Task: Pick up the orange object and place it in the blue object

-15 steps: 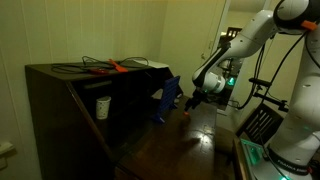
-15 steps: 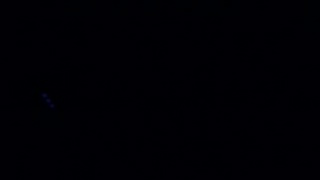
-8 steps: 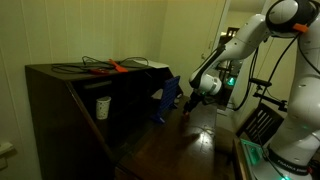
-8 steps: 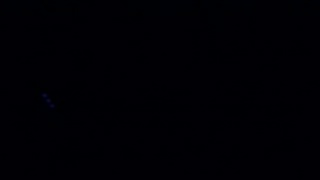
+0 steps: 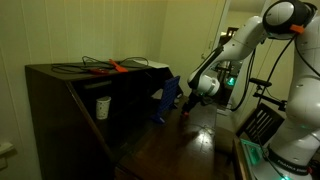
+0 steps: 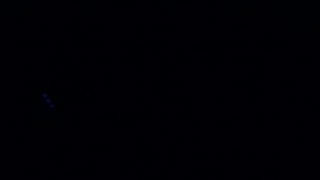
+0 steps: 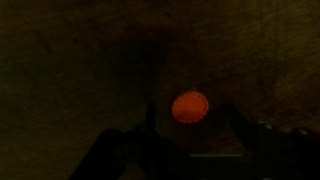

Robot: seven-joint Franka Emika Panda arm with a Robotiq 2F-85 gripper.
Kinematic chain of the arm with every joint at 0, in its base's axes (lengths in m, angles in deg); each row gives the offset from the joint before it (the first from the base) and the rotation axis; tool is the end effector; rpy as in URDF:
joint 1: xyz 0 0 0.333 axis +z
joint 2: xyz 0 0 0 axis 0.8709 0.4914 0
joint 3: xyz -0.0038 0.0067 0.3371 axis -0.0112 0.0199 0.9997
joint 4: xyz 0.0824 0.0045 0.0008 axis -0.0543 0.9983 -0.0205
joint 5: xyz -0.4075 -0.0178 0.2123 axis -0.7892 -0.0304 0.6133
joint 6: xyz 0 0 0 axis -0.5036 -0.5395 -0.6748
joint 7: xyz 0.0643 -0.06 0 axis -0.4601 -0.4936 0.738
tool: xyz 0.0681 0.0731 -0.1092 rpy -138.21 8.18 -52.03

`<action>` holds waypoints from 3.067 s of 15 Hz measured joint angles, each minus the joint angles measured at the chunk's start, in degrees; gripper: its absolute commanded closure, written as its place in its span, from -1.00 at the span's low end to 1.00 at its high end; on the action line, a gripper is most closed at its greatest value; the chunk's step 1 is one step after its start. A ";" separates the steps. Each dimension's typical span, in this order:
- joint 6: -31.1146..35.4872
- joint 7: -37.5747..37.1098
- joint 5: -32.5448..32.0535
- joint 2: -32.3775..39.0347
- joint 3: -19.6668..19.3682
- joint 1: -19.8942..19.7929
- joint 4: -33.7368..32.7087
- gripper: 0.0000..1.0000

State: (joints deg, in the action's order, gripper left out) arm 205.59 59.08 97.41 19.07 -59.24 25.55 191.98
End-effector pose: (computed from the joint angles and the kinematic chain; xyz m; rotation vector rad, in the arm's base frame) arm 0.4413 -0.3032 0.1112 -3.0509 0.5464 -0.4507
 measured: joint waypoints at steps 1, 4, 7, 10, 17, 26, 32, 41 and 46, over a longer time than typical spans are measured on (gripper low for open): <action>0.19 0.20 0.00 0.08 0.41 -0.39 -0.08 -0.08; 0.99 0.91 0.02 0.16 1.70 -1.69 -0.24 0.35; 1.60 1.43 0.03 0.17 2.91 -3.06 -0.42 0.77; 1.91 1.82 0.03 0.18 3.78 -4.07 -0.42 0.13; 2.09 1.90 0.02 0.44 4.17 -4.61 -0.42 -0.67; 2.08 1.94 -0.25 1.06 3.75 -4.51 0.03 -0.85; 2.09 1.94 -1.17 0.97 2.15 -3.21 0.15 -0.53; 1.03 0.00 -4.86 0.67 -3.84 2.61 0.60 -0.22; 0.29 -2.12 -7.04 -0.02 -7.84 6.48 0.62 0.37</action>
State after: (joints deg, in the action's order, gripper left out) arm 205.88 56.96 90.37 19.05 -67.09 32.03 192.59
